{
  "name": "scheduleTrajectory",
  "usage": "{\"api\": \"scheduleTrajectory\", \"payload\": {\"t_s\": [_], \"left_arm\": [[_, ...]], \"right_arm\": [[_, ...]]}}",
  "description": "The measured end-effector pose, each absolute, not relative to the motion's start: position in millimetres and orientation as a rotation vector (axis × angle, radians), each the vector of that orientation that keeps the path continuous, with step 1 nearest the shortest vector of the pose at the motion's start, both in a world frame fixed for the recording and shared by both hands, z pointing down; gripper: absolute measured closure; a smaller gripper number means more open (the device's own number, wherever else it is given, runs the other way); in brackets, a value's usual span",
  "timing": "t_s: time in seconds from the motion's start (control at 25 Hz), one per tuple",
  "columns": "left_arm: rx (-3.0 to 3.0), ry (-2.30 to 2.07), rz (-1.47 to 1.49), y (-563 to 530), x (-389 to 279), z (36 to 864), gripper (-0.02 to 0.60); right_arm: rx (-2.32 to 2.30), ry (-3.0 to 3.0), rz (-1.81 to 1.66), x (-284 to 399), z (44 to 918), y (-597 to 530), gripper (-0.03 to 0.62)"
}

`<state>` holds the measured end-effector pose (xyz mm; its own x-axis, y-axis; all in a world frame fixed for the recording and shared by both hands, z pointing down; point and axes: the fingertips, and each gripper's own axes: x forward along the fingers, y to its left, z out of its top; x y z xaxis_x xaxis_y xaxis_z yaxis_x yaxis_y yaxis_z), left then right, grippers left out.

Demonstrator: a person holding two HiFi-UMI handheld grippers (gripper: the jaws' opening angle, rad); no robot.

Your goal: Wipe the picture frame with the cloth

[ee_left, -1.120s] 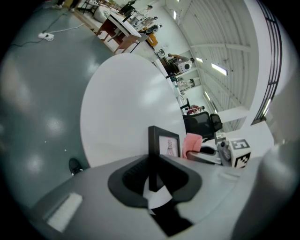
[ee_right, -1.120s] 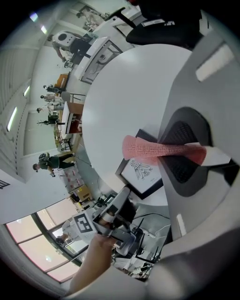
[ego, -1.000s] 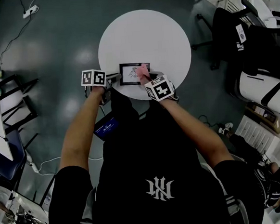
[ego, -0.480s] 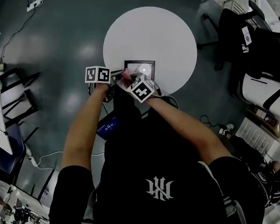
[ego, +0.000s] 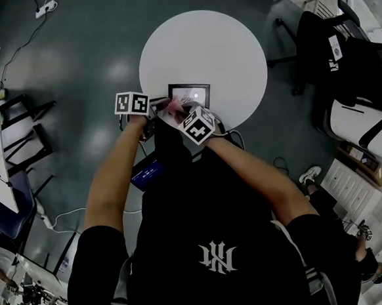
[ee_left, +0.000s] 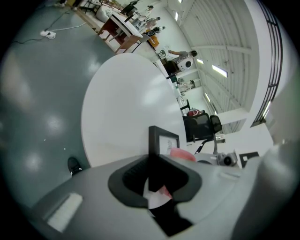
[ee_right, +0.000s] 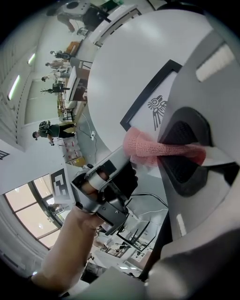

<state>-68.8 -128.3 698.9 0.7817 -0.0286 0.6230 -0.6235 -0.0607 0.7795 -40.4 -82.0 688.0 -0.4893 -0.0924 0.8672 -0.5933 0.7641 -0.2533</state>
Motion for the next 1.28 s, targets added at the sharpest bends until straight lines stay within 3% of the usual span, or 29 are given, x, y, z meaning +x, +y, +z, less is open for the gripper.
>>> {"api": "scheduleTrajectory", "payload": {"t_s": [0.72,1.28], "left_arm": [[1.577,-0.534,0.549,-126.9,-67.7,697.0,0.52],[1.575,-0.548,0.539,-126.6,-65.7,696.3,0.52]], "right_arm": [[0.674,-1.912,0.7,45.7,692.5,-87.3,0.565],[0.681,-1.877,0.53,82.2,689.3,-92.2,0.565]]}}
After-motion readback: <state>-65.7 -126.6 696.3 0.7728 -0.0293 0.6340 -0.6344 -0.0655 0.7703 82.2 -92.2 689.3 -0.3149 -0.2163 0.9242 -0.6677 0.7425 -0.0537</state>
